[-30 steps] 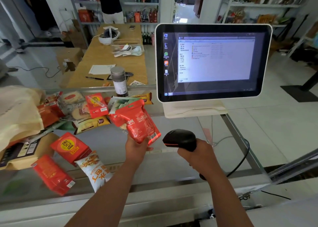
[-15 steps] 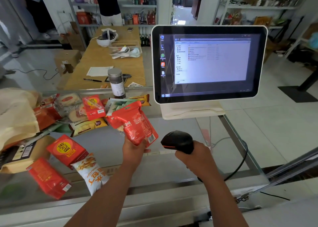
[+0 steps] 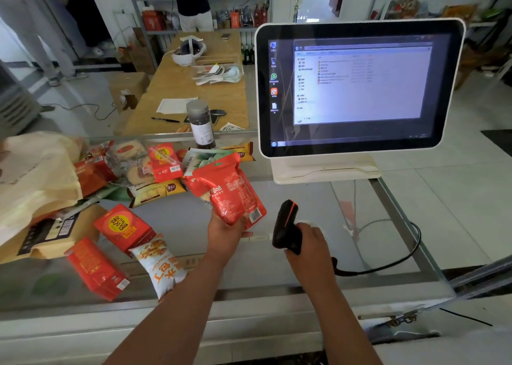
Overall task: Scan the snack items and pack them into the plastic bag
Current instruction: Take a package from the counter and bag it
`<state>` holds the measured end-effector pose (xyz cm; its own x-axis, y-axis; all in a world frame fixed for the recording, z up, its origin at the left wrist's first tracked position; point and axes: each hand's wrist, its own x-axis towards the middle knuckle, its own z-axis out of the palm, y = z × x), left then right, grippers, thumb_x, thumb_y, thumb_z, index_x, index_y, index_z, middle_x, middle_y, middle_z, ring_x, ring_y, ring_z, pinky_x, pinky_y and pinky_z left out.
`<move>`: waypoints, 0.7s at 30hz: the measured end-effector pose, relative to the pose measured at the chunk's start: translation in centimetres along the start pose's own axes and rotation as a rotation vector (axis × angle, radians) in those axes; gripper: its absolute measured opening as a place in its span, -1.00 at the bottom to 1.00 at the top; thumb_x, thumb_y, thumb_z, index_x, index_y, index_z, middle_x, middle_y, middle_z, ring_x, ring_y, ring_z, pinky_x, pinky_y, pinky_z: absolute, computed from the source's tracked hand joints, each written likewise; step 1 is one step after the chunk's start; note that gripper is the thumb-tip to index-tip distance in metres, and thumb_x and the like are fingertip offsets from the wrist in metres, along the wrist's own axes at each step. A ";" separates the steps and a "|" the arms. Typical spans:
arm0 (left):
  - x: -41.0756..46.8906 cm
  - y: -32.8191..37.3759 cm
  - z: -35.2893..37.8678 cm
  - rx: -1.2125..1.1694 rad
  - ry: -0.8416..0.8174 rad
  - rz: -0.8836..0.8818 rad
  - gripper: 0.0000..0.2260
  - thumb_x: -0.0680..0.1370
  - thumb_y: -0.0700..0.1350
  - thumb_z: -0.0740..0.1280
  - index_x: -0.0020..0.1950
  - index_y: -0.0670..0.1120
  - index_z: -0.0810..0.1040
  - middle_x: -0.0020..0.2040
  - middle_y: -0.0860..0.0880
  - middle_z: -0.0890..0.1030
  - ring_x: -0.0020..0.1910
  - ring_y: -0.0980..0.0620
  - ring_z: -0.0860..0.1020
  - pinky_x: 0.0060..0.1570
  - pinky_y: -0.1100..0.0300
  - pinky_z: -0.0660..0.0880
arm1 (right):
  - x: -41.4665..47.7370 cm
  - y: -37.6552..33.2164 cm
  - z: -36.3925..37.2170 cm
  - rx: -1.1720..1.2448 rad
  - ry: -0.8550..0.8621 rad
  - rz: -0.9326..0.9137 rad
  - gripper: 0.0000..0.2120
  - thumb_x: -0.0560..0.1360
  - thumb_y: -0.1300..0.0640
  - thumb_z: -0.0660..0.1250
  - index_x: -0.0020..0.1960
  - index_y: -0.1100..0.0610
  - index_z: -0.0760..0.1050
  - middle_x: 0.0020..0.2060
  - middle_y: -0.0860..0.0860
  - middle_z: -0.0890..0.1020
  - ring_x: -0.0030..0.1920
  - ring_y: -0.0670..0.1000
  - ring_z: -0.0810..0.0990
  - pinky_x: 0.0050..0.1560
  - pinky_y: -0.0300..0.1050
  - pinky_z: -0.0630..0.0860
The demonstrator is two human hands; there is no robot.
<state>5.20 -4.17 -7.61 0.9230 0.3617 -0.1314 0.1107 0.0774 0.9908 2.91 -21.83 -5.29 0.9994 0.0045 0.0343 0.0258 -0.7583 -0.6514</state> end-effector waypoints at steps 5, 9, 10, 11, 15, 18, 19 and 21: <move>-0.3 0.1 -0.3 -0.013 -0.001 0.004 -0.49 0.51 -0.19 0.42 0.38 -0.05 0.29 0.18 -0.08 0.55 0.04 -0.02 0.63 -0.23 0.15 0.63 | 0.1 -0.1 0.3 -0.010 -0.049 0.031 -0.40 0.44 0.23 0.42 0.42 0.15 0.28 0.24 0.12 0.44 0.27 0.10 0.44 0.28 -0.08 0.38; -1.1 1.1 -1.0 -0.026 0.029 0.009 -0.53 0.50 -0.20 0.42 0.33 -0.01 0.32 0.17 -0.08 0.56 0.04 -0.02 0.62 -0.25 0.18 0.61 | -0.3 -2.2 -0.5 -0.110 0.011 -0.004 -0.23 0.41 0.04 0.42 0.51 0.05 0.13 0.43 0.13 0.22 0.45 0.16 0.17 0.41 0.13 0.18; -1.2 1.8 -1.2 0.003 0.046 0.033 -0.54 0.50 -0.20 0.43 0.31 0.03 0.33 0.16 -0.07 0.57 0.03 -0.01 0.62 -0.24 0.17 0.61 | -0.4 -3.2 -0.6 -0.091 0.088 -0.059 -0.27 0.39 0.02 0.40 0.49 0.06 0.19 0.42 0.14 0.26 0.44 0.18 0.19 0.39 0.17 0.20; -1.4 2.7 -1.5 0.065 0.078 0.083 -0.55 0.50 -0.20 0.44 0.30 0.03 0.34 0.14 -0.07 0.59 0.00 -0.02 0.63 -0.22 0.19 0.61 | -0.5 -4.4 -0.5 -0.022 0.149 -0.117 -0.30 0.36 0.00 0.38 0.46 0.07 0.26 0.39 0.15 0.32 0.41 0.18 0.25 0.35 0.18 0.25; -3.0 7.2 -4.2 0.449 0.260 0.349 -0.50 0.53 -0.18 0.40 0.42 0.03 0.32 -0.12 0.12 0.57 -0.18 0.17 0.56 -0.27 0.50 0.39 | -0.7 -11.4 1.3 0.511 -0.120 -0.252 -0.23 0.36 -0.20 0.34 0.50 -0.06 0.16 0.44 -0.05 0.29 0.44 -0.08 0.25 0.39 -0.04 0.30; -4.9 9.7 -7.1 0.625 0.219 0.515 -0.60 0.59 -0.02 0.23 0.38 0.25 0.25 0.04 0.15 0.59 -0.03 0.33 0.53 -0.12 0.51 0.42 | -1.5 -17.4 3.7 0.865 -0.355 -0.175 -0.28 0.40 -0.18 0.41 0.46 -0.15 0.18 0.27 -0.27 0.47 0.27 -0.28 0.43 0.26 -0.21 0.42; -5.1 10.1 -8.4 0.688 0.188 0.542 -0.58 0.58 0.05 0.16 0.45 0.20 0.25 0.22 0.07 0.56 0.16 0.27 0.50 0.07 0.45 0.42 | -1.9 -19.0 4.6 0.959 -0.349 -0.145 -0.40 0.42 -0.13 0.40 0.39 -0.13 0.28 0.15 -0.29 0.56 0.19 -0.28 0.51 0.19 -0.25 0.46; -5.1 10.3 -11.5 0.828 0.140 0.600 -0.46 0.57 0.09 0.14 0.54 0.09 0.16 0.47 -0.05 0.35 0.45 0.06 0.31 0.38 0.24 0.29 | -2.4 -21.8 6.1 1.069 -0.293 -0.092 -0.60 0.46 -0.06 0.37 0.27 -0.09 0.42 0.02 -0.28 0.63 0.10 -0.26 0.58 0.11 -0.22 0.50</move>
<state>-2.58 5.48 2.89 0.8650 0.2386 0.4414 -0.0859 -0.7963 0.5988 0.06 -1.33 4.14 0.9558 0.2929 0.0273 -0.0348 0.2046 -0.9782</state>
